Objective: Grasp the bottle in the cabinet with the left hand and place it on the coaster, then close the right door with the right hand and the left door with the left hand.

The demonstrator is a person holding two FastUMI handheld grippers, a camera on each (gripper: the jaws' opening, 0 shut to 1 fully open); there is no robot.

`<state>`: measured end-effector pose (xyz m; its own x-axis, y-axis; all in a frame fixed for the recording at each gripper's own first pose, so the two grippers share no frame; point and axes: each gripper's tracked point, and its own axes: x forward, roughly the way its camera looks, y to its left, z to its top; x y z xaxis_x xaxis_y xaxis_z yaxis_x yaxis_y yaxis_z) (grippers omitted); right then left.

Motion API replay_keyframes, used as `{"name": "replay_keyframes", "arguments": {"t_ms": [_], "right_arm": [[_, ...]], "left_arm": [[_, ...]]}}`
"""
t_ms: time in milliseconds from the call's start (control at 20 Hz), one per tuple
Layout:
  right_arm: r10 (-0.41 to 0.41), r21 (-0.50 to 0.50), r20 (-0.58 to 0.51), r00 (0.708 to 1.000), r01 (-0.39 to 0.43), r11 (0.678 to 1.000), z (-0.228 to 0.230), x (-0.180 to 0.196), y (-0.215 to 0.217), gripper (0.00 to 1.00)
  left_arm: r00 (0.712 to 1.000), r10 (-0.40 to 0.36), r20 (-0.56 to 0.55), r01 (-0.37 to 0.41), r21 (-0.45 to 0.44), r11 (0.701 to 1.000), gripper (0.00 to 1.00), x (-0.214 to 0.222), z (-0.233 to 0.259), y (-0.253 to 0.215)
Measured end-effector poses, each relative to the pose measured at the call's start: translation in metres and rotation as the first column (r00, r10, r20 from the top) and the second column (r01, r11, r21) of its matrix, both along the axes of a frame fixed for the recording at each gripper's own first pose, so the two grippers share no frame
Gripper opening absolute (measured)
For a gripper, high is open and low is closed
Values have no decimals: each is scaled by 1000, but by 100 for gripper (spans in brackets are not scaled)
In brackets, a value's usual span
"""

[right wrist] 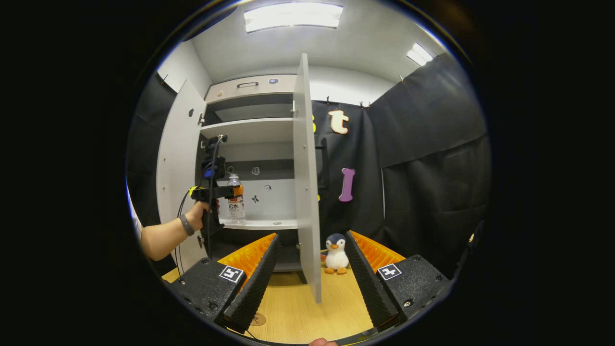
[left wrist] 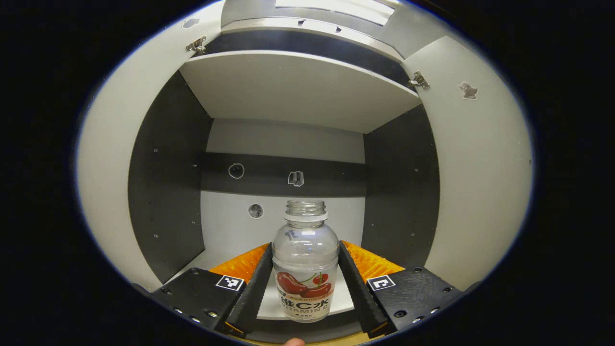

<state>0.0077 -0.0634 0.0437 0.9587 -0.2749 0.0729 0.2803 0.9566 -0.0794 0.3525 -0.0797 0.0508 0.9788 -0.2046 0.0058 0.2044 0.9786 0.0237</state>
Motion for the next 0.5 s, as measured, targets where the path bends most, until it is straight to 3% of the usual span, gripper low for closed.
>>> {"name": "replay_keyframes", "arguments": {"t_ms": [250, 500], "right_arm": [[83, -3, 5, 997, -83, 997, 7, 3, 16, 83], [125, -6, -2, 992, -125, 992, 13, 2, 27, 83]], "left_arm": [[999, -33, 14, 34, -16, 999, 78, -76, -10, 4], [999, -46, -7, 46, -18, 999, 78, -144, -58, -2]]}}
